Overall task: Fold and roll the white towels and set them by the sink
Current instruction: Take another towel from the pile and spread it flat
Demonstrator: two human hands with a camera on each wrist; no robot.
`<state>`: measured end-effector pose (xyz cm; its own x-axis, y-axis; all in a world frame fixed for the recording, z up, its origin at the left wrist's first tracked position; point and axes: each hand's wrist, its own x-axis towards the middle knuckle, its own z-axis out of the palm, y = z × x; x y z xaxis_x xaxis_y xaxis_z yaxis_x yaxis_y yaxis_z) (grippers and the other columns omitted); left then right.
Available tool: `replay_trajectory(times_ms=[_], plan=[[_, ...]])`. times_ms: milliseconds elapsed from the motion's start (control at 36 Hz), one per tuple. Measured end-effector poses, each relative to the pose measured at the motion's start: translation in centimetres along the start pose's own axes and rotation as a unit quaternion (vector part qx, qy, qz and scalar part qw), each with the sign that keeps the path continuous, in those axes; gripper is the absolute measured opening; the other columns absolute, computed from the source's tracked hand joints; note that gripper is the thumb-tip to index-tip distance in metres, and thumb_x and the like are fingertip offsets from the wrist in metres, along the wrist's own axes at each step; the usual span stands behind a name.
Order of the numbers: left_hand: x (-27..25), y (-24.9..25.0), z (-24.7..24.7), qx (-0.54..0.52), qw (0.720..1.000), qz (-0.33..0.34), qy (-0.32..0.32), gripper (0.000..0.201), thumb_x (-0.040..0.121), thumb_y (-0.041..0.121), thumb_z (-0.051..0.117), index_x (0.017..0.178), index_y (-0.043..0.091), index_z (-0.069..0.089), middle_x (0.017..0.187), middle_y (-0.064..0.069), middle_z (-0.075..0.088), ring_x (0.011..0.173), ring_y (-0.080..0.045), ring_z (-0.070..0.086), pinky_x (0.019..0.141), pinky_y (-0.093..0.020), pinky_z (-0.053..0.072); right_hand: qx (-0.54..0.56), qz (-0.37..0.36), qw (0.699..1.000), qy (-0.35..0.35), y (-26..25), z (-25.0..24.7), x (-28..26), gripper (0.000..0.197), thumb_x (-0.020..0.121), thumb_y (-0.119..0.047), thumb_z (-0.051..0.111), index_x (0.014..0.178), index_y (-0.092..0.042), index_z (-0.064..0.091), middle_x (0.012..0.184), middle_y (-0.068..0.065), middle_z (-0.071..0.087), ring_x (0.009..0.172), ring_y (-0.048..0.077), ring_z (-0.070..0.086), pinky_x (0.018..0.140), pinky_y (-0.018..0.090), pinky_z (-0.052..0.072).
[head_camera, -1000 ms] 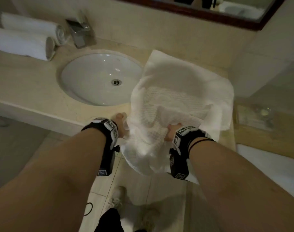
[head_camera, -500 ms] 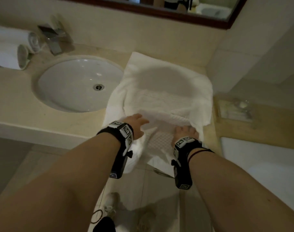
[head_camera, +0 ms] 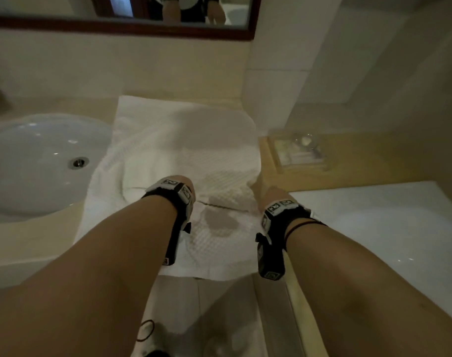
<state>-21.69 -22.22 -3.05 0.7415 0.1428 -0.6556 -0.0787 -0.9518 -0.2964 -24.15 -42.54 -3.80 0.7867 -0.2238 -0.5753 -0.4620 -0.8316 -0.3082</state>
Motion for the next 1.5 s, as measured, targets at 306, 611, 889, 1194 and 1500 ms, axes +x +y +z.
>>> replay_trajectory(times_ms=[306, 611, 889, 1194, 1500], plan=[[8.5, -3.0, -1.1, -0.112, 0.994, 0.001, 0.011, 0.057, 0.087, 0.018, 0.058, 0.14, 0.024, 0.039, 0.144, -0.006, 0.04, 0.127, -0.03, 0.046, 0.102, -0.045, 0.043, 0.047, 0.015, 0.999, 0.006, -7.7, -1.4, 7.6, 0.067, 0.098, -0.044, 0.037, 0.148, -0.003, 0.017, 0.153, 0.013, 0.025, 0.137, 0.031, 0.033, 0.111, 0.039, 0.03], [17.7, -9.4, -7.9, -0.114, 0.993, 0.014, 0.008, 0.061, 0.095, 0.024, 0.046, 0.149, 0.024, 0.018, 0.157, -0.009, 0.007, 0.143, -0.035, 0.016, 0.115, -0.047, 0.024, -0.143, -0.055, 0.988, -0.02, -16.6, -3.5, 15.1, 0.067, 0.089, -0.027, 0.057, 0.148, -0.018, 0.025, 0.152, 0.009, 0.023, 0.138, 0.03, 0.03, 0.111, 0.042, 0.032], [23.2, -11.4, -8.3, -0.185, 0.981, -0.023, -0.053, 0.079, 0.095, 0.053, 0.036, 0.147, 0.03, -0.018, 0.157, -0.001, -0.019, 0.144, -0.04, -0.004, 0.117, -0.052, 0.01, -0.144, -0.021, 0.989, 0.012, -19.4, -3.2, 22.8, 0.054, 0.096, -0.031, 0.047, 0.144, -0.019, 0.025, 0.146, 0.012, 0.024, 0.133, 0.036, 0.029, 0.107, 0.052, 0.032], [23.1, -13.8, -8.5, -0.197, 0.975, -0.074, -0.076, 0.102, 0.083, 0.073, 0.039, 0.146, 0.024, -0.025, 0.153, -0.007, -0.03, 0.141, -0.043, -0.017, 0.116, -0.052, -0.002, -0.139, -0.067, 0.988, 0.016, -24.2, -3.2, 27.1, 0.033, 0.095, -0.022, 0.047, 0.122, -0.004, 0.052, 0.128, 0.017, 0.051, 0.118, 0.033, 0.05, 0.103, 0.04, 0.04], [25.5, -16.6, -8.2, -0.238, 0.962, -0.111, -0.079, 0.118, 0.069, 0.082, 0.046, 0.142, 0.031, -0.03, 0.151, -0.009, -0.034, 0.14, -0.045, -0.015, 0.116, -0.055, 0.005, -0.127, -0.091, 0.987, 0.036, -26.9, -2.9, 28.7, 0.035, 0.099, -0.023, 0.043, 0.128, -0.004, 0.047, 0.133, 0.018, 0.045, 0.123, 0.032, 0.045, 0.105, 0.037, 0.036]])
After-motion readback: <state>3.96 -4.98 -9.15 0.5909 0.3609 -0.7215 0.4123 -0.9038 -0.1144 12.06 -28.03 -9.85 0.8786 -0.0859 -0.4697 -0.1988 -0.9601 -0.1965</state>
